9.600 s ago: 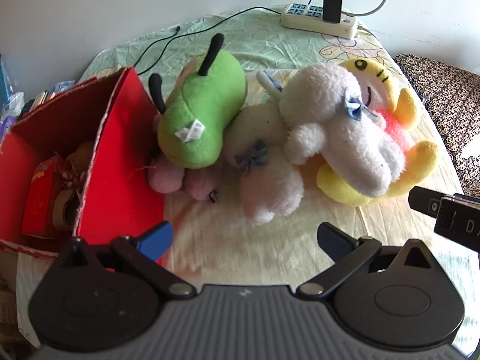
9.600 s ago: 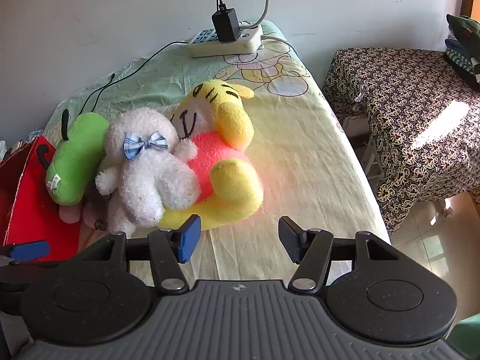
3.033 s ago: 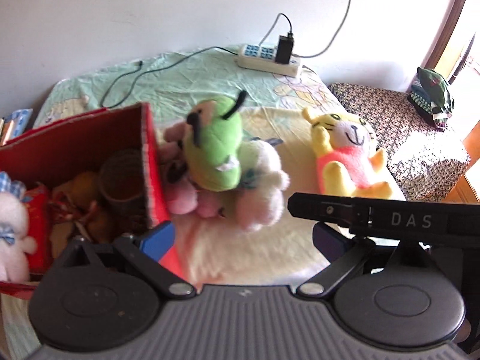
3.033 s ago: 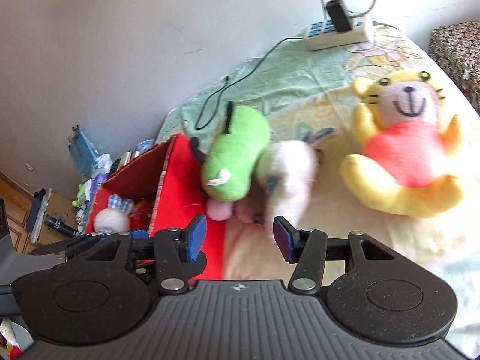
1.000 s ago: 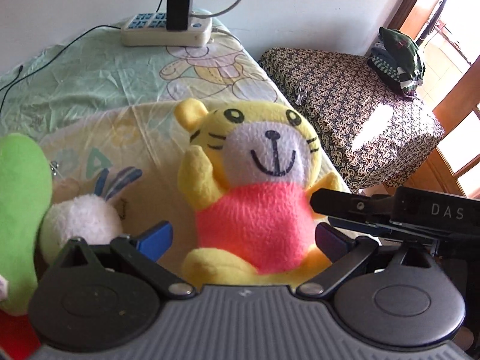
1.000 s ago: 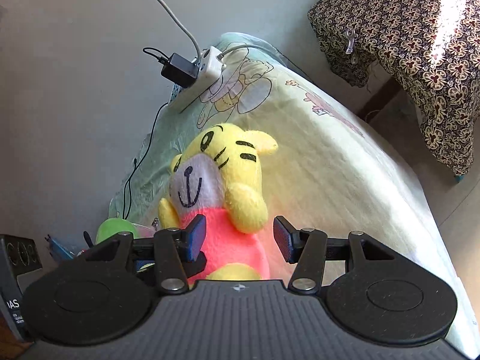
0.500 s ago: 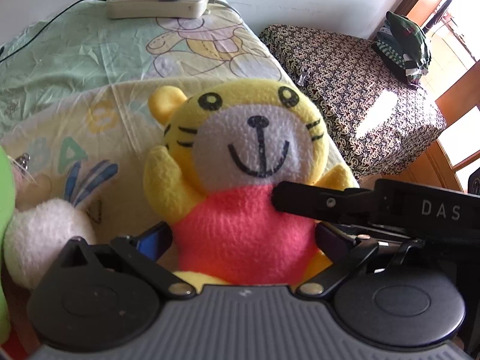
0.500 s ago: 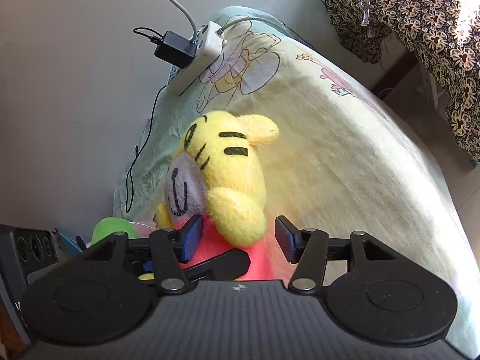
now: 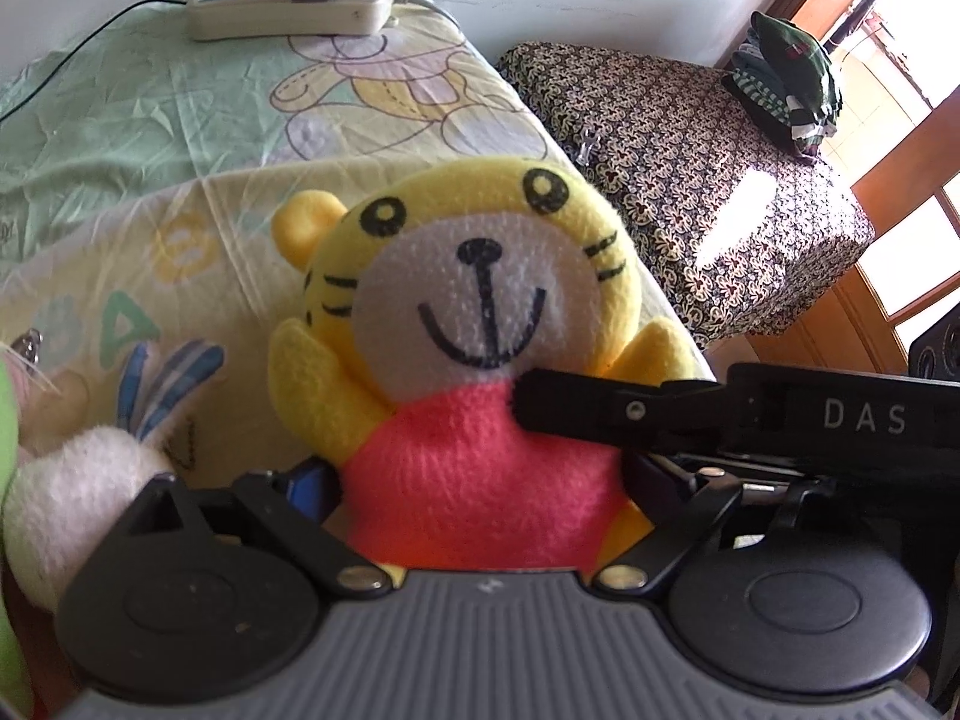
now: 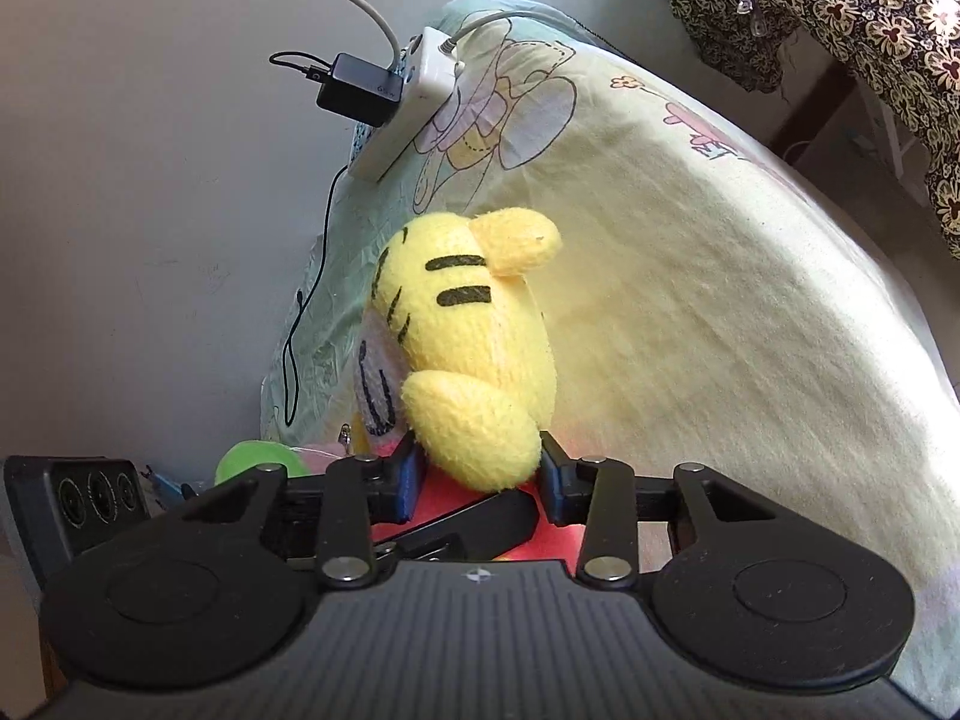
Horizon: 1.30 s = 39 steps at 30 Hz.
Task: Organize objects
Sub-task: 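Lift the yellow tiger with the right gripper and carry it to the red box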
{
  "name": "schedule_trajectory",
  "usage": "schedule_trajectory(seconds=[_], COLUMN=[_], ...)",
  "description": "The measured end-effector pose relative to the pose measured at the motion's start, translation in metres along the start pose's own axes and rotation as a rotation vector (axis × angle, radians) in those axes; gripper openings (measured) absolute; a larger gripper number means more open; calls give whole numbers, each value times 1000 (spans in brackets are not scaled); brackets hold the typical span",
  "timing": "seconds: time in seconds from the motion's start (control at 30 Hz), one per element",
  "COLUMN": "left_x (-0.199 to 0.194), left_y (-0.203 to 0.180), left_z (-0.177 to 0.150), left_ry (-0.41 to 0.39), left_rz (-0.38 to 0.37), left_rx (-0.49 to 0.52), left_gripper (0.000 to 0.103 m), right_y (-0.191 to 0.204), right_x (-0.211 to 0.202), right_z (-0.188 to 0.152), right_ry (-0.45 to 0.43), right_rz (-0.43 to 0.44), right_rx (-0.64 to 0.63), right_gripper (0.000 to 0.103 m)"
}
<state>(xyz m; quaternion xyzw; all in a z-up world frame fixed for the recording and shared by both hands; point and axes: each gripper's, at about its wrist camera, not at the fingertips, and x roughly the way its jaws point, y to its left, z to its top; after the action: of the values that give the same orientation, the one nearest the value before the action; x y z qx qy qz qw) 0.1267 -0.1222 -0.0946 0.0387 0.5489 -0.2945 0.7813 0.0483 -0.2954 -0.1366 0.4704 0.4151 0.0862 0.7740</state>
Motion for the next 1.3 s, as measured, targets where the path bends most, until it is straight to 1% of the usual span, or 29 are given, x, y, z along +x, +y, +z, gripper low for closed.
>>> schedule_trajectory(seconds=[0.3,0.43,0.57,0.8,1.0,1.3], left_x=[-17,-25,-36,-50,-71,-111], left_y=[-5,-7,-12,-19,-21,-27], left_z=[-10,-21,-35,-61,-84,-120], left_ry=[-22,-29,-42,-57,-88,-157], left_rz=[-17,-34,-37,-19,0,44], left_rx=[12,17,17,10,-13,-41], left_gripper=[92,92,92,92,92,92], right_y=[13,21,29,42,52,78], right_x=[-15,-23,-31,-42,-50,-63], right_z=[-11,-21,-35,-58,-77,-107], right_ry=[-18,-17,-17,-13,1,19], right_rz=[-20,-36,-49,-67,-47,-16], right_rx=[-50,-92,-138,-224,-264,-355], right_gripper=[38,38,38,38,38,38])
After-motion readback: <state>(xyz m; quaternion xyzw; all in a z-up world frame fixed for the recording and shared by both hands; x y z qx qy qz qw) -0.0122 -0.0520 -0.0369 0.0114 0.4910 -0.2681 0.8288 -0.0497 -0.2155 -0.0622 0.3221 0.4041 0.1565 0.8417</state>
